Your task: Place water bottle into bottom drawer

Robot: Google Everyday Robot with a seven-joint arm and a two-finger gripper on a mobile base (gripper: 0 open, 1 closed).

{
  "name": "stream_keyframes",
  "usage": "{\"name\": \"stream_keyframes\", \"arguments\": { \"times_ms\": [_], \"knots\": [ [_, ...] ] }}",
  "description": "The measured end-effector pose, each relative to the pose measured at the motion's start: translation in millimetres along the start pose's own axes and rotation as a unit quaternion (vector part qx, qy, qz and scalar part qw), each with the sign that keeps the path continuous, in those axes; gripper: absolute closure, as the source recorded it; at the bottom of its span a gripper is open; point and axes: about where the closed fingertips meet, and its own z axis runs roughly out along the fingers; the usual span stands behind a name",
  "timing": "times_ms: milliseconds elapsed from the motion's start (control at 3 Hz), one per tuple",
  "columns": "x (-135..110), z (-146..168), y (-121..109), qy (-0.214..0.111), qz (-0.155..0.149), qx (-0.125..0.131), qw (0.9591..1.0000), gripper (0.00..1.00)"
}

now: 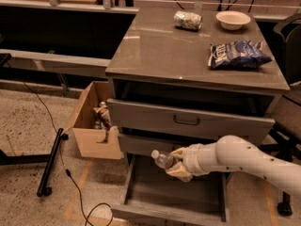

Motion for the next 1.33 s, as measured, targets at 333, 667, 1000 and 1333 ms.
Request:
{"name": "stream_keyframes", "arguments": {
  "times_ms": [333, 667, 1000, 1333],
  "knots": [
    [67, 39, -16, 0.025, -0.01, 0.04, 0.9988, 1.0],
    [108, 74, -18, 0.037, -0.023, 0.043, 0.9981, 1.0],
    [145, 106, -12, 0.053, -0.023, 0.034, 0.9978, 1.0],
    [179, 135, -8, 0.076, -0.022, 0.03, 0.9964, 1.0]
  ]
}}
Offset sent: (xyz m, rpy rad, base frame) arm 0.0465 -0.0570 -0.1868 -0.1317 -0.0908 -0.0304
